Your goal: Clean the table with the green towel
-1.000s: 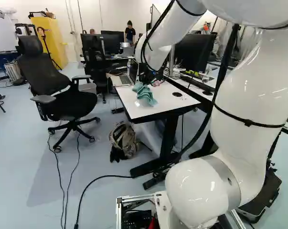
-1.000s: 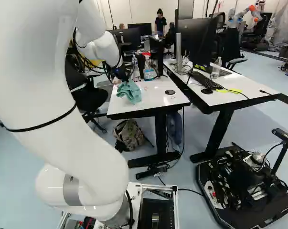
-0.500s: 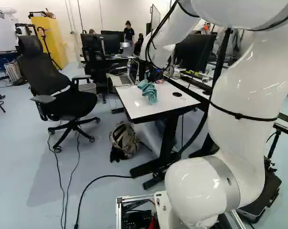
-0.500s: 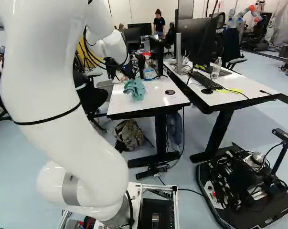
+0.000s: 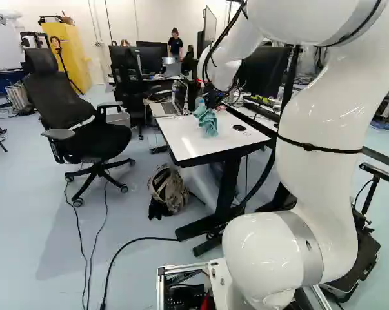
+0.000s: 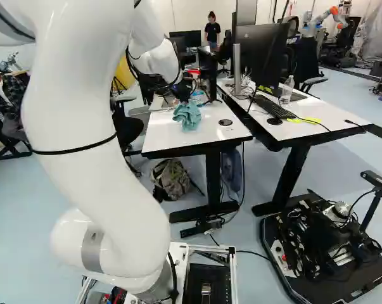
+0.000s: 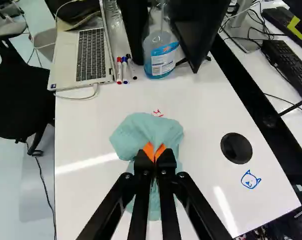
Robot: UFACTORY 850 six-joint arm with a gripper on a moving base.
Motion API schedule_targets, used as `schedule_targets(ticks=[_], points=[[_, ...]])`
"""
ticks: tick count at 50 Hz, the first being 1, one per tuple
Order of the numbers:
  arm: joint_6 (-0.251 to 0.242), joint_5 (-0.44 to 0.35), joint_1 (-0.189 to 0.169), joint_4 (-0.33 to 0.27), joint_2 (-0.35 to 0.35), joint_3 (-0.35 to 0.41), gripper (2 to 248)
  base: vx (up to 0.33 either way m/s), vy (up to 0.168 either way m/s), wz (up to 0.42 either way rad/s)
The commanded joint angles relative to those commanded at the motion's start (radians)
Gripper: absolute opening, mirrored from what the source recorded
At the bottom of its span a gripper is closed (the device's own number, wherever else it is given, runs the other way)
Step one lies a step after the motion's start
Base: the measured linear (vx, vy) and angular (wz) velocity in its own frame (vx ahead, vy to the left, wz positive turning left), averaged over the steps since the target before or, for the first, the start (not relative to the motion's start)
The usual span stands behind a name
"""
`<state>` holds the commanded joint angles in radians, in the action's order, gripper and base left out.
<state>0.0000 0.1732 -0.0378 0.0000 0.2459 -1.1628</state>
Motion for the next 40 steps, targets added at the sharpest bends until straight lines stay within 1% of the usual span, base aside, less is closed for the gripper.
schedule_targets(ticks=[21, 27, 40], points=[[0.000, 0.000, -0.047, 0.000, 0.076, -0.089, 22, 0.000, 0.000, 0.000], [0.000, 0.000, -0.049, 0.000, 0.090, -0.106, 22, 0.000, 0.000, 0.000], [0.000, 0.000, -0.044, 0.000, 0.097, -0.115, 22, 0.000, 0.000, 0.000]])
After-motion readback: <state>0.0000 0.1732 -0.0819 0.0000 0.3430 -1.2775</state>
